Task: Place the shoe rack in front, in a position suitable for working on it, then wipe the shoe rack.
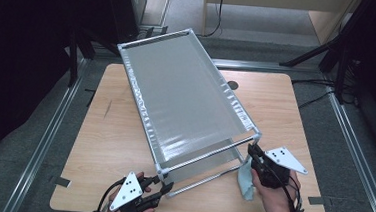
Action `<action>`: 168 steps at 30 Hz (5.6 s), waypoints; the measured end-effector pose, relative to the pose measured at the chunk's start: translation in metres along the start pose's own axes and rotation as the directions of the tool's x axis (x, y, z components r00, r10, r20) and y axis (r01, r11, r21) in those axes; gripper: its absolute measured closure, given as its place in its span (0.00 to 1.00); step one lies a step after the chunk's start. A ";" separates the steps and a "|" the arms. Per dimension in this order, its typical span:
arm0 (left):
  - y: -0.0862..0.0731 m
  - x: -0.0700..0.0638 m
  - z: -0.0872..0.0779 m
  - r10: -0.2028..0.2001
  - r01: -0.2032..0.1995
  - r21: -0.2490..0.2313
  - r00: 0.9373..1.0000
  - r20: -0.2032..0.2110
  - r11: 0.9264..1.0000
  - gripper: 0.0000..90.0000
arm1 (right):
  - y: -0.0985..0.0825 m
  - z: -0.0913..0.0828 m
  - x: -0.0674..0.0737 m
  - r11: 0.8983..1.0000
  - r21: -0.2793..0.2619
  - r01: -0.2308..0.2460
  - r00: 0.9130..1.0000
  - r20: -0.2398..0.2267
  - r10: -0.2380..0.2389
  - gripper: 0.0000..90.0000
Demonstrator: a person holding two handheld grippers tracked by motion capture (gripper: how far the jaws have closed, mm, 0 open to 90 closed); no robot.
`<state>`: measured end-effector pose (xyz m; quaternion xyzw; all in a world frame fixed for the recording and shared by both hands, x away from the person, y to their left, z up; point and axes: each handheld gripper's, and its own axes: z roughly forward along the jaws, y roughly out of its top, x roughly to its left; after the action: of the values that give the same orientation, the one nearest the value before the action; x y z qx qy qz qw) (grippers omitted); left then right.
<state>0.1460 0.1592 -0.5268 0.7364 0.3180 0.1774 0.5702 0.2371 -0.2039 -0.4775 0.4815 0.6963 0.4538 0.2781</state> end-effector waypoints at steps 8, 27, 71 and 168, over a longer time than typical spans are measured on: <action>0.000 0.000 0.000 0.036 -0.036 0.000 0.999 -0.003 0.999 0.89 | -0.022 -0.033 -0.019 0.999 0.006 -0.039 0.999 0.003 0.039 0.41; 0.000 -0.007 0.010 0.058 -0.057 -0.018 0.998 0.016 0.998 0.90 | -0.077 -0.006 -0.050 0.944 0.317 -0.088 0.986 0.162 0.037 0.34; 0.004 -0.011 0.022 0.029 -0.029 -0.012 0.999 0.033 1.000 0.90 | 0.086 -0.054 0.018 0.975 -0.204 0.092 0.996 0.022 -0.090 0.90; 0.007 -0.009 0.035 -0.016 0.015 0.005 0.994 0.104 1.000 0.89 | -0.030 0.013 0.022 0.980 0.067 0.190 0.978 0.074 -0.195 0.89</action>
<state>0.1634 0.1270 -0.5291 0.7432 0.2938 0.1336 0.5861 0.2268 -0.1829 -0.5094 0.4377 0.7412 0.3843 0.3337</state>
